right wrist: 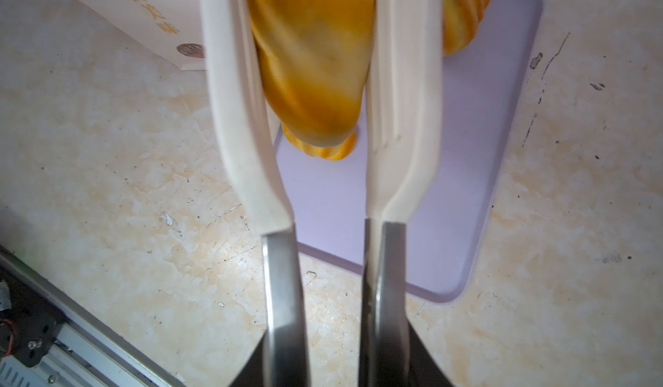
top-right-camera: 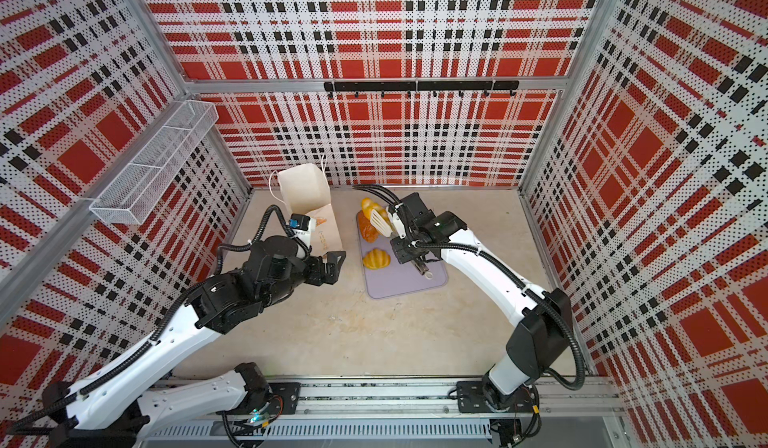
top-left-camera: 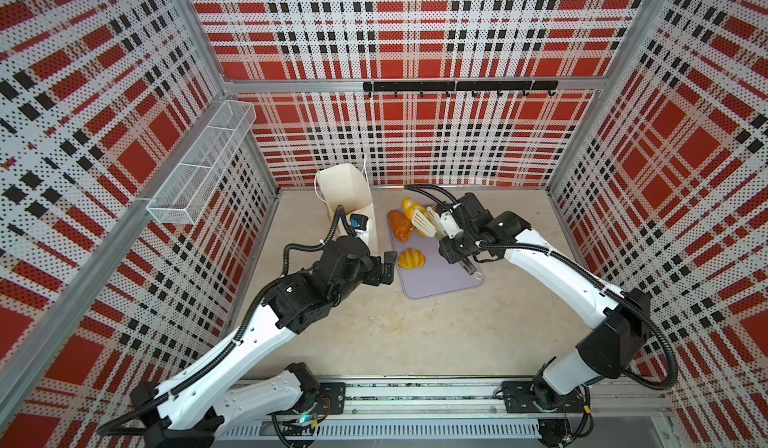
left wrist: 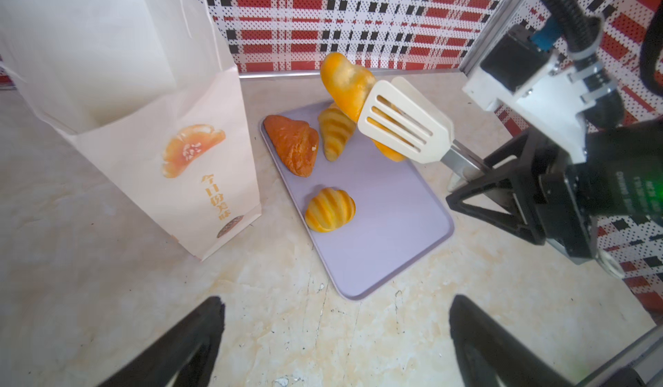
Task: Place the fake bread into the paper bag
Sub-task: 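Lift the orange bun toward the bag while left gripper moves beside the bag, then carry the orange bun in the tongs over the bag opening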
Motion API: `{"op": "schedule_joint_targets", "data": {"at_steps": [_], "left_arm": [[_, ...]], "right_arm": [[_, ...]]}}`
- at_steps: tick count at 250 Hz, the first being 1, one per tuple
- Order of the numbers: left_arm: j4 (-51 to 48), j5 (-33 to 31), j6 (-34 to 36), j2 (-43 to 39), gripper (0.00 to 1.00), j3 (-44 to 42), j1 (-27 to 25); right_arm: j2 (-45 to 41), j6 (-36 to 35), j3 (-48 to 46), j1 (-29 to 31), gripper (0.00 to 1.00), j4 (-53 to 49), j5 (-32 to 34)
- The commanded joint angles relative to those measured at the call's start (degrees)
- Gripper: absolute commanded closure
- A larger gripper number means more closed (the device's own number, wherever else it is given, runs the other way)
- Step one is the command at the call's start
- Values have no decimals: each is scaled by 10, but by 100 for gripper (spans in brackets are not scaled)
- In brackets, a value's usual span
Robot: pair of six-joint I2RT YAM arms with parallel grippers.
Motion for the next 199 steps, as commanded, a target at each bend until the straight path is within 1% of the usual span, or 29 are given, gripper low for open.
{"op": "schedule_joint_targets", "data": {"at_steps": [1,120,167,199], "left_arm": [[-40,10,15,-10,1,33,19],[-88,49,34,-20,1,89,95],[-99,38,26,-28,0,99,129],[-107,43,22,-35,1,99,158]], "right_arm": [[-18,9,35,10,63,43,-16],[11,24,103,46,62,90,-55],[35,32,140,63,62,106,-70],[62,33,172,75,62,108,-76]]}}
